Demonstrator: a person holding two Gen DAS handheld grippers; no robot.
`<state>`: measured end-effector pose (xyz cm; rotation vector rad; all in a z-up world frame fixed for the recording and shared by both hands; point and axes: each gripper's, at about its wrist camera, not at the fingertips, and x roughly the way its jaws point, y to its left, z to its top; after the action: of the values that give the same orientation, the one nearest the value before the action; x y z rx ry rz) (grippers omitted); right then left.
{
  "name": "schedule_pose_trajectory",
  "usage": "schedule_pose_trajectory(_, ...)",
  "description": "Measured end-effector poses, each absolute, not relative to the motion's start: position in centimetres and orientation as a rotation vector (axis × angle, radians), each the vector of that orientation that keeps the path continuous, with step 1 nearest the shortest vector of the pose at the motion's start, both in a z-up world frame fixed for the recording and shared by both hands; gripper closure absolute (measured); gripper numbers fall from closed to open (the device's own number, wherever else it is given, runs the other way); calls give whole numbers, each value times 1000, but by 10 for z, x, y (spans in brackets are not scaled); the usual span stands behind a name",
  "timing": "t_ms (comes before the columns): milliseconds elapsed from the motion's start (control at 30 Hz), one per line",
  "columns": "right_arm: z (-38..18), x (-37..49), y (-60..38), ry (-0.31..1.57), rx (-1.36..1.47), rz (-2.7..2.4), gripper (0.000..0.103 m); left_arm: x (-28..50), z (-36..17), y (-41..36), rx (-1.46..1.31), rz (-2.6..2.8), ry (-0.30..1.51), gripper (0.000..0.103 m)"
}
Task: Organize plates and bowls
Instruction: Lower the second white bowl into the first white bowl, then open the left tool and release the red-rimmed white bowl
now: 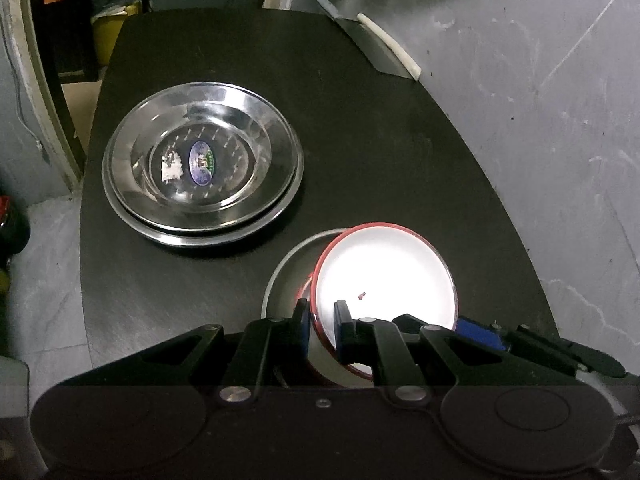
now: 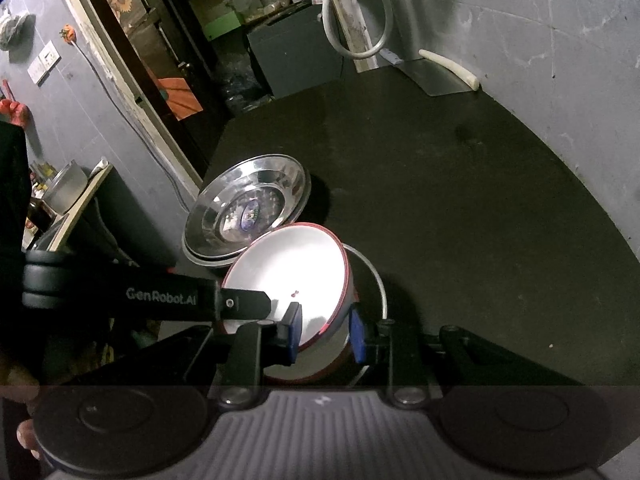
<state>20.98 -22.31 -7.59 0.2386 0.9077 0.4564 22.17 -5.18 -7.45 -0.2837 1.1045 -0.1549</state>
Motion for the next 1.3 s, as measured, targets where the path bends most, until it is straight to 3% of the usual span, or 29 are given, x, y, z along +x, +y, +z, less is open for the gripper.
schedule_pose_trajectory(700,-77,210,-218,917,170,481,73,224,-79,-46,-297,-166,1126,91)
schedule_pose_trajectory(1300,-74,209,-215,898,152,480,66,224,-76,-41,-307,-193,1119,91)
